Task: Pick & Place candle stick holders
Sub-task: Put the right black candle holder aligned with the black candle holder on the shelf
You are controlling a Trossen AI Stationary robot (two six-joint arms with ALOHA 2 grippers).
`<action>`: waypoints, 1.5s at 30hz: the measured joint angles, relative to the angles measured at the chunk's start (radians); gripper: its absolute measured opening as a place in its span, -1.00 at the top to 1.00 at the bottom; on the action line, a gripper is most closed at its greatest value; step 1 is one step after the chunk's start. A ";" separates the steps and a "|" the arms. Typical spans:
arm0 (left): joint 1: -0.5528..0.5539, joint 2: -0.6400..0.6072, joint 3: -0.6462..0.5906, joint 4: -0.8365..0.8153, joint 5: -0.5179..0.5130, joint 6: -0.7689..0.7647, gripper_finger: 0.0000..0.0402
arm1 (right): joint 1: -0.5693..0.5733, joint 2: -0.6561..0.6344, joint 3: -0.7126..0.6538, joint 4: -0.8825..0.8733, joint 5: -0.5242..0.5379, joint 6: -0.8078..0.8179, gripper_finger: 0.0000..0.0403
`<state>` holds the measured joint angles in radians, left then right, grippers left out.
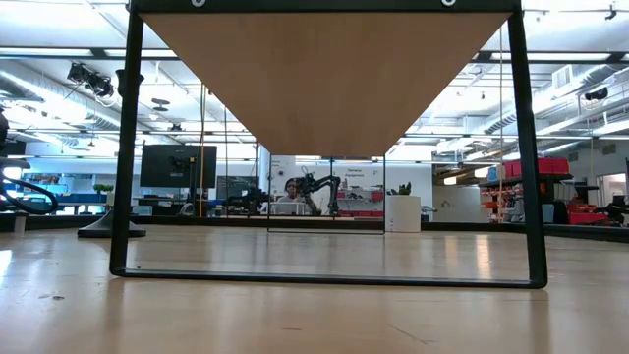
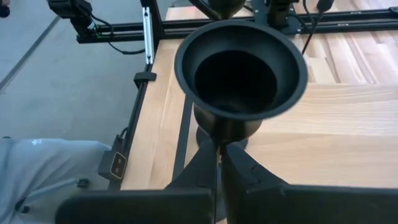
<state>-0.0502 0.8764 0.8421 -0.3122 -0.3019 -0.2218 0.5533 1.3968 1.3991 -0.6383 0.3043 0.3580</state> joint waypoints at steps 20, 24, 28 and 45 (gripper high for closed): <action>0.000 0.000 0.000 0.000 0.000 0.000 0.20 | -0.005 0.014 0.000 0.000 -0.007 -0.028 1.00; 0.000 0.000 0.000 0.000 0.000 0.000 0.20 | -0.015 0.014 0.000 0.000 -0.010 -0.030 1.00; 0.000 0.000 0.000 0.000 0.000 0.000 0.20 | -0.021 0.014 0.000 -0.001 -0.013 -0.030 1.00; 0.000 0.000 0.000 0.000 0.000 0.000 0.20 | -0.022 0.004 0.033 -0.041 -0.019 -0.034 1.00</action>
<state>-0.0502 0.8764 0.8420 -0.3122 -0.3016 -0.2222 0.5316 1.4010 1.4322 -0.6788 0.2853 0.3241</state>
